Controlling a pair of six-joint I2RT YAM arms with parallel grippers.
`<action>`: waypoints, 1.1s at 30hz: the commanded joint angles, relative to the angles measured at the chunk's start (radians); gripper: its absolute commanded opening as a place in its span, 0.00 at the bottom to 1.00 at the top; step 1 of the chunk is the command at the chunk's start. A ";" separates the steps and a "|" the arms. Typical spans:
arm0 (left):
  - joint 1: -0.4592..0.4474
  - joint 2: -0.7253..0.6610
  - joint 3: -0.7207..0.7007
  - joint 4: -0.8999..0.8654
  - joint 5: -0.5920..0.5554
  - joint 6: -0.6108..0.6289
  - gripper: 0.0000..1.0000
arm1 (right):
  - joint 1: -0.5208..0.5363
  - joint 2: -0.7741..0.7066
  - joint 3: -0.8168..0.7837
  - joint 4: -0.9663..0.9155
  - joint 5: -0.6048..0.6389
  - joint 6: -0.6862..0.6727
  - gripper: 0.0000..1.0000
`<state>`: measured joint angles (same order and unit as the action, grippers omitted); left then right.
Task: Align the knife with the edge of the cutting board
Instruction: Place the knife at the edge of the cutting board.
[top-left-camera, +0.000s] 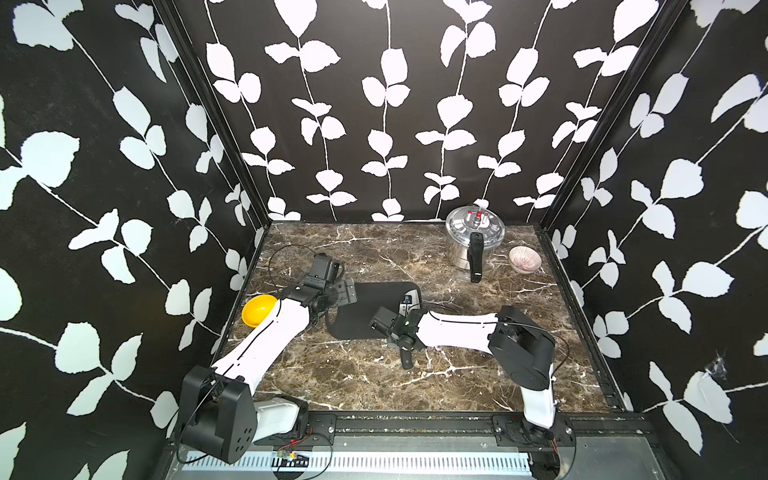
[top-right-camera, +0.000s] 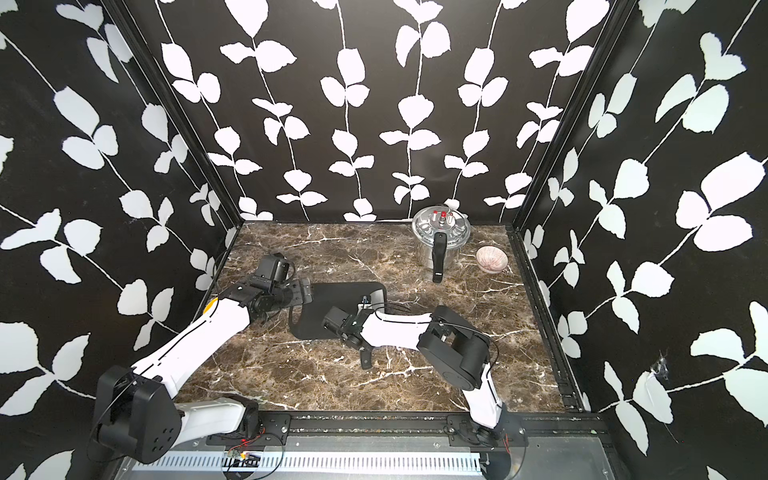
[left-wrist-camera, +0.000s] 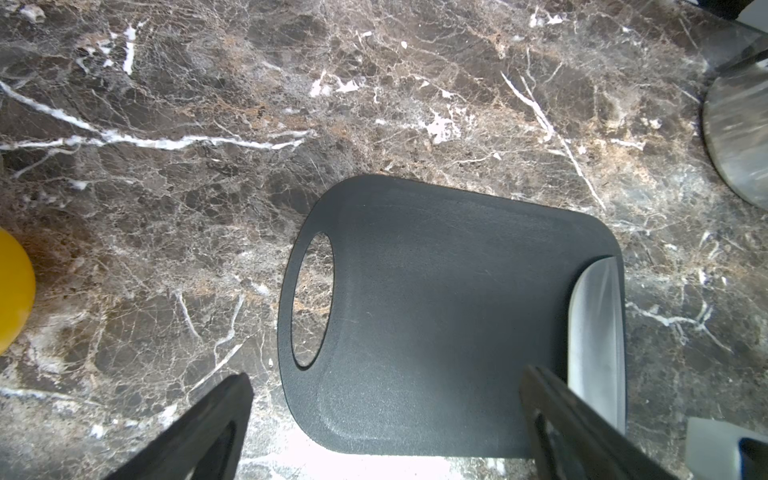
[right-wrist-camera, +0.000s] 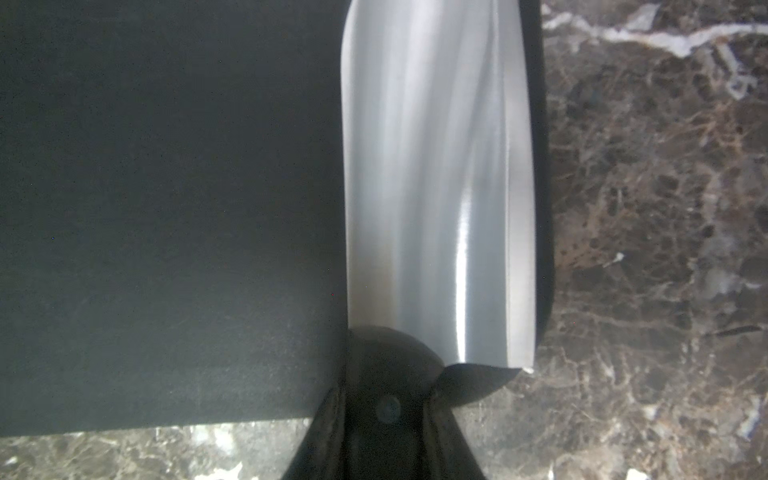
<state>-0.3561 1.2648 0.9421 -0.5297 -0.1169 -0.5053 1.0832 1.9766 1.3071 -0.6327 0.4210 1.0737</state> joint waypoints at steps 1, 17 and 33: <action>0.005 -0.011 0.009 -0.021 -0.006 -0.002 0.98 | -0.011 -0.024 -0.022 -0.007 0.021 -0.016 0.07; 0.005 0.005 0.012 -0.011 -0.001 -0.005 0.99 | -0.027 -0.024 -0.019 -0.015 0.024 -0.025 0.07; 0.005 0.020 0.017 -0.004 -0.002 -0.001 0.99 | -0.029 -0.009 -0.003 -0.031 0.006 -0.017 0.21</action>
<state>-0.3561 1.2884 0.9421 -0.5289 -0.1139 -0.5068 1.0645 1.9728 1.3041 -0.6369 0.4191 1.0523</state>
